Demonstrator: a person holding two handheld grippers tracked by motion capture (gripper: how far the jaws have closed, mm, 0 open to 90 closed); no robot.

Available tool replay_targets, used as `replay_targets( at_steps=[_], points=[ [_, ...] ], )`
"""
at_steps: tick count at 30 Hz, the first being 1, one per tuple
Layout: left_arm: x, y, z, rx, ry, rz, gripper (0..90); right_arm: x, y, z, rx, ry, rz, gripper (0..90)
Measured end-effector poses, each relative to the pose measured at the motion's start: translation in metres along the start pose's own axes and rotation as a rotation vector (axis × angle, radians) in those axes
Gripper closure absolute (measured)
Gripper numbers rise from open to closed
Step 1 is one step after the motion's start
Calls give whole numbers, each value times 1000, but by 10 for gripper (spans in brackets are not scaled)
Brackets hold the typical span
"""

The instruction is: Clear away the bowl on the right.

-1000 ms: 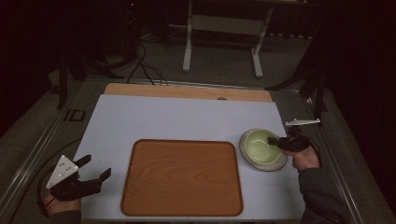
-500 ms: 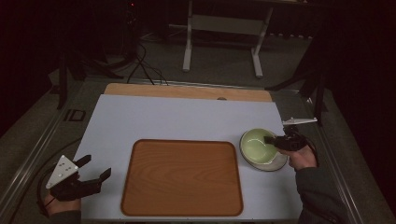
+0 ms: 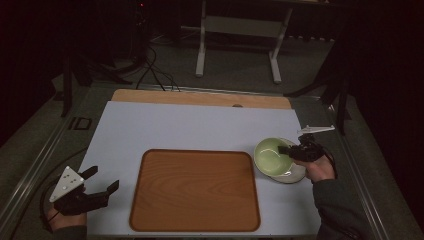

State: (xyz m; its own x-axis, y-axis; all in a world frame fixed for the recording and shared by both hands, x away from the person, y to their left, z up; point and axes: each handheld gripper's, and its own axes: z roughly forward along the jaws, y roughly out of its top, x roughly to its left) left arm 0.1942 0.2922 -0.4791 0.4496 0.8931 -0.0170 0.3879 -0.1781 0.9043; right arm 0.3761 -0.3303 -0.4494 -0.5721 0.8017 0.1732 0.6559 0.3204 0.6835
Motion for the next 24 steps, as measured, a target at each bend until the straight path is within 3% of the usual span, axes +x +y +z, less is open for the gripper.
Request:
replay_targets(
  at_steps=[24],
  points=[
    [0,0,0,1,0,0,149,21,13,7,-19,37,-38,828]
  ],
)
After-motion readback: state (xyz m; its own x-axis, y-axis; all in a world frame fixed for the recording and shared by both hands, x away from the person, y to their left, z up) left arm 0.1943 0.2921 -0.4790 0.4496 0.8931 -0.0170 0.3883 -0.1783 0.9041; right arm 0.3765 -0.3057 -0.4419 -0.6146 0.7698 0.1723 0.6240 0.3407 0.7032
